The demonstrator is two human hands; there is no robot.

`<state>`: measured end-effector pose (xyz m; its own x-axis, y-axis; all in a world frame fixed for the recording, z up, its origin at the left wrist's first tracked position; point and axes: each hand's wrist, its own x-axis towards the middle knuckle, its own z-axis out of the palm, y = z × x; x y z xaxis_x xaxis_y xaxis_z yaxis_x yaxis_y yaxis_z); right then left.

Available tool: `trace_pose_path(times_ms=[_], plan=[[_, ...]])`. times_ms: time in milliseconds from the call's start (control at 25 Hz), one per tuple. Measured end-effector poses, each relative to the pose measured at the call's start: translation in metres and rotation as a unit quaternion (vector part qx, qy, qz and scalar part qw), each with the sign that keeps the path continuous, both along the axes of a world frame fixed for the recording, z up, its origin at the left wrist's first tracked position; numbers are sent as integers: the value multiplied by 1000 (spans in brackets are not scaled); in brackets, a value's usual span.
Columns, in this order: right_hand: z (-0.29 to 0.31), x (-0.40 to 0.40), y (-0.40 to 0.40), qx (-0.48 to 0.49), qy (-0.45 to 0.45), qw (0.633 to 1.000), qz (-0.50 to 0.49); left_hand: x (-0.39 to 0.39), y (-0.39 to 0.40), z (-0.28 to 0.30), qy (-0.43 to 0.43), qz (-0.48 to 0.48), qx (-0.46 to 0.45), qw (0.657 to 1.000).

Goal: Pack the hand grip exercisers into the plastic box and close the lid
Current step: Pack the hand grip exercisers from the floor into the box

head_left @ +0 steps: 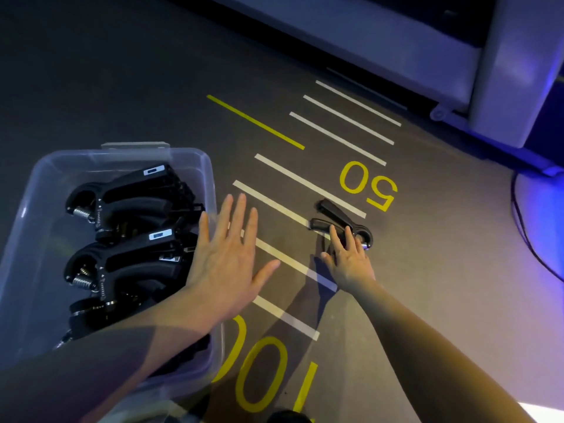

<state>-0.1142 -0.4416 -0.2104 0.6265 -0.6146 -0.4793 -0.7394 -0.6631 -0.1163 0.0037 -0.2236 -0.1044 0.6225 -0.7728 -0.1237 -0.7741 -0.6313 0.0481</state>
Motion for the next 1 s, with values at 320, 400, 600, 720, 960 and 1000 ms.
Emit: trace_pose_path(times_ms=[320, 400, 600, 720, 960, 1000], plan=[[0, 5, -14, -22, -19, 998, 51, 1, -3, -3, 18, 1, -8, 1000], [-2, 5, -15, -11, -7, 998, 66, 1, -2, -1, 19, -1, 1, 1000], [18, -4, 6, -12, -91, 995, 39, -1, 5, 6, 39, -18, -8, 999], [59, -6, 46, -14, -170, 984, 56, -6, 24, 7, 52, -17, -56, 997], [148, 19, 149, -85, -308, 916, 244, 9, 90, 12, -13, 72, -167, 983], [155, 28, 166, -96, -312, 903, 279, 16, 103, 15, -9, 102, -177, 979]])
